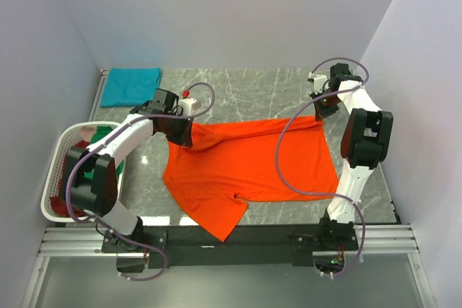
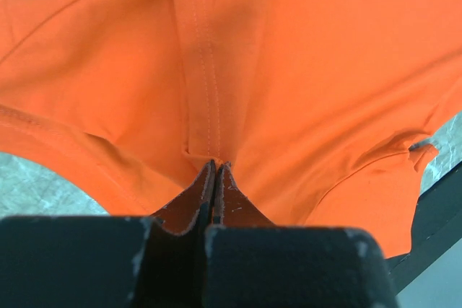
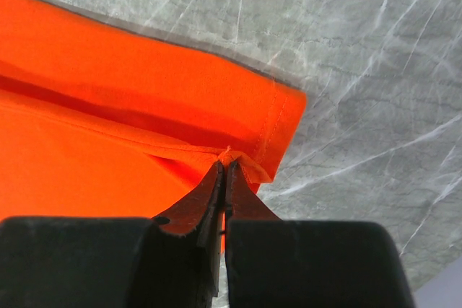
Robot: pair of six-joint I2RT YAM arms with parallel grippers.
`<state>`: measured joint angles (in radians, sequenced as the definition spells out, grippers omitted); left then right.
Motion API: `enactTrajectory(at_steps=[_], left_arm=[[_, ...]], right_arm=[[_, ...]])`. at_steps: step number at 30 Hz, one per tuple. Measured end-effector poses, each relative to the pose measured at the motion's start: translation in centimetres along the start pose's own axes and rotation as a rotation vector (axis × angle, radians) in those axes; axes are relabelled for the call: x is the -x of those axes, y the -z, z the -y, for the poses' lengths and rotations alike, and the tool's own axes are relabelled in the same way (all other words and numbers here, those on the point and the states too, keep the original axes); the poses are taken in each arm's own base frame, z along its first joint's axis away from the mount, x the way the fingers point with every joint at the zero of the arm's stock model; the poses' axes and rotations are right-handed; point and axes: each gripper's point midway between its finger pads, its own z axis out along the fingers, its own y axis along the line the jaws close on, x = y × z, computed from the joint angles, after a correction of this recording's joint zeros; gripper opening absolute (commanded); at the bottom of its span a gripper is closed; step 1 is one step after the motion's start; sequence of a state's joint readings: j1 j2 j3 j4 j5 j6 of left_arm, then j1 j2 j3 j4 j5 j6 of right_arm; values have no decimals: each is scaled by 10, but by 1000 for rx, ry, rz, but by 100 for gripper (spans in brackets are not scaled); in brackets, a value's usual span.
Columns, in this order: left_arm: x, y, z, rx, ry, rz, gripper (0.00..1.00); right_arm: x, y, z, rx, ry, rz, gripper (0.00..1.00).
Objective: Fold and stack the t-shirts
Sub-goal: Fold the tshirt
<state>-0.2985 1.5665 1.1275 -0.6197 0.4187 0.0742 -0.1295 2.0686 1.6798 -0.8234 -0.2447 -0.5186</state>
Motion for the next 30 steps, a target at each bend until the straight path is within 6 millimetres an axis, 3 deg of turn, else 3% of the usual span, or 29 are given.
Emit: enactTrajectory(at_steps=[16,23,30], left_arm=[[-19,-12,15,-8,9,-82,0],[-40,-28,18,-16,-48,-170,0],[-56,-33,11,-1,-121,-228,0]], right_arm=[[-3,-1,-1,3,3,-8,0],[-4,-1,0,-1,11,-10,0],[-23,-5,-3,-3,28,-55,0]])
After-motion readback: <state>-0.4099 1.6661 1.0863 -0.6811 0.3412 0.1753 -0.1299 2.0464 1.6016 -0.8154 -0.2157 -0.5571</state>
